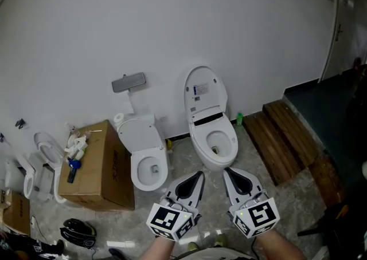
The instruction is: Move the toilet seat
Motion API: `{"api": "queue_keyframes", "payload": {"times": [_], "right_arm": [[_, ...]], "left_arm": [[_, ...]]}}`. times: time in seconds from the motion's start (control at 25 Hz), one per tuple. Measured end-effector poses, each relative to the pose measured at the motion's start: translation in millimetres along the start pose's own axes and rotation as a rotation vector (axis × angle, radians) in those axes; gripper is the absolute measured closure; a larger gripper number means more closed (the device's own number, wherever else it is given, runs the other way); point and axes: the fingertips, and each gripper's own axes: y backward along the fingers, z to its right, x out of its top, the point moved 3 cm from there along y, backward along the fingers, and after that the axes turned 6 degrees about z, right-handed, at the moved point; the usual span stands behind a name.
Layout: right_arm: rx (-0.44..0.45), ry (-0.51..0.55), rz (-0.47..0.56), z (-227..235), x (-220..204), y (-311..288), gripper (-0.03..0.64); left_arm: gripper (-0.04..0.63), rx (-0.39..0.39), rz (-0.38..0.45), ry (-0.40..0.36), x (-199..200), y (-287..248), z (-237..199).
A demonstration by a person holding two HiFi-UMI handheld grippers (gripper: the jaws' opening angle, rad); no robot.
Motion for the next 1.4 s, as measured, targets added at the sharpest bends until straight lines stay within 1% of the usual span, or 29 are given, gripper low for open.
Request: {"api": "queue_keyframes", "payload": {"times": [0.24, 0.44, 0.56, 0.68, 0.88, 1.0, 1.12, 1.24, 1.4], "right_arm": [[-0.008, -0.025, 0.010, 29.3, -2.6, 8.5, 0.604], [-0.009, -0.047, 0.011, 44.9, -9.9, 11.1, 0.604], [-0.007, -0.050, 0.010, 48.6, -12.0, 3.4, 0.604], [-0.010, -0.045, 0.003, 52.7, -18.2, -10.4, 0.604], [-0.022, -0.041, -0.033, 59.6, -36.5, -43.3, 0.604], [-0.032, -0.032, -0.054, 63.8, -49.7, -76.0, 0.604], [-0.047, -0.036, -0.074, 70.1, -65.2, -115.6, 0.604], [-0.055, -0.039, -0.083, 74.2, -79.1, -159.7, 0.604], [-0.073, -0.046, -0.098, 80.7, -96.2, -214.6, 0.604]], "left_arm": [[0.592, 0.008, -0.011, -0.014, -8.3, -24.0, 11.7], [0.592, 0.010, -0.026, -0.032, -17.8, -39.0, 19.8], [0.592, 0.014, -0.029, -0.032, -19.2, -47.1, 14.8], [0.592, 0.016, -0.023, -0.030, -23.9, -55.8, 0.8], [0.592, 0.013, -0.024, -0.016, -36.0, -73.1, -33.5], [0.592, 0.004, -0.014, -0.031, -42.3, -89.7, -64.4], [0.592, -0.004, -0.018, -0.039, -50.7, -108.2, -98.7], [0.592, -0.019, 0.004, -0.055, -55.4, -128.4, -138.4], [0.592, -0.029, 0.010, -0.044, -65.0, -157.3, -191.0]]}}
